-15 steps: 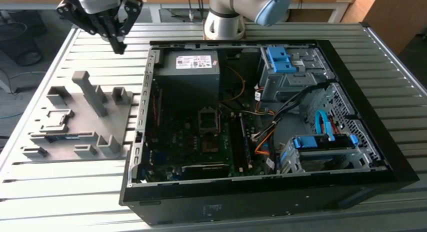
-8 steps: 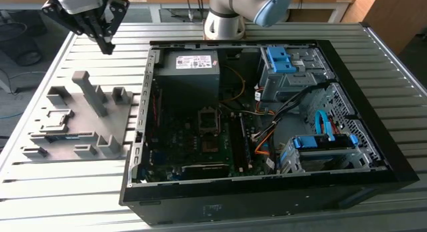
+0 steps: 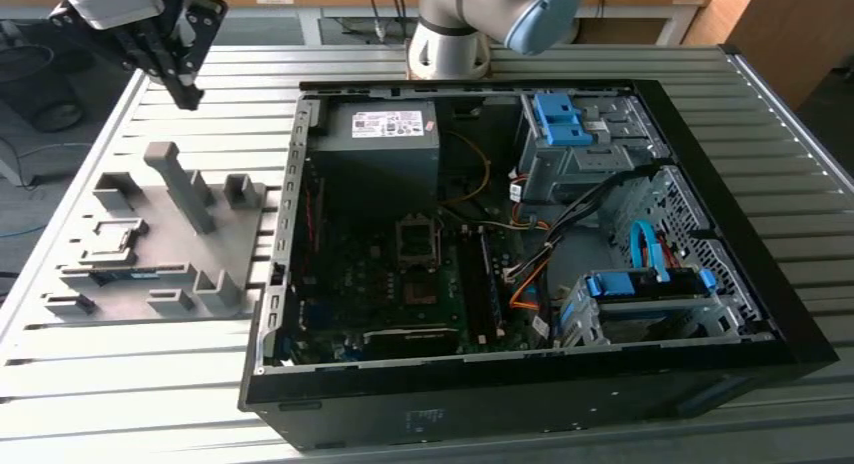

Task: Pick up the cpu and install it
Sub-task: 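Reach for the cpu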

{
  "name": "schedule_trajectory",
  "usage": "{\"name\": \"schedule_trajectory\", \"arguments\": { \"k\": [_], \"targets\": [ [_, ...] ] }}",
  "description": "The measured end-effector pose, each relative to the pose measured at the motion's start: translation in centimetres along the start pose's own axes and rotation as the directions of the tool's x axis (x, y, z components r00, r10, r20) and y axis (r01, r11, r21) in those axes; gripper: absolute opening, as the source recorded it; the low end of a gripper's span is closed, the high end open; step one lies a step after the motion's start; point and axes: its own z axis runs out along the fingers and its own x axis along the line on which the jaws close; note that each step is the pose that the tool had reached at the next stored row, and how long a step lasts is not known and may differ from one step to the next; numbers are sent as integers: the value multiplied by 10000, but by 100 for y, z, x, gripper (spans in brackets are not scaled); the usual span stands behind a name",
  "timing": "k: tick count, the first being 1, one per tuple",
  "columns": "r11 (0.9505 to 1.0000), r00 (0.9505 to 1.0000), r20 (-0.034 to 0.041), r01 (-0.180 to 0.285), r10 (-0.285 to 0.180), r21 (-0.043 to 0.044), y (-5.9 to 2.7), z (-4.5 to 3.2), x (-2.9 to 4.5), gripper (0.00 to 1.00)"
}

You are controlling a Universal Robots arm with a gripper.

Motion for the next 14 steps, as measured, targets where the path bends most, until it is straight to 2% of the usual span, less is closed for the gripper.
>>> {"name": "schedule_trajectory", "arguments": {
  "k": [14],
  "targets": [
    [10000, 10000, 1, -1, 1, -1, -25, -8, 330, 10]
  ]
}}
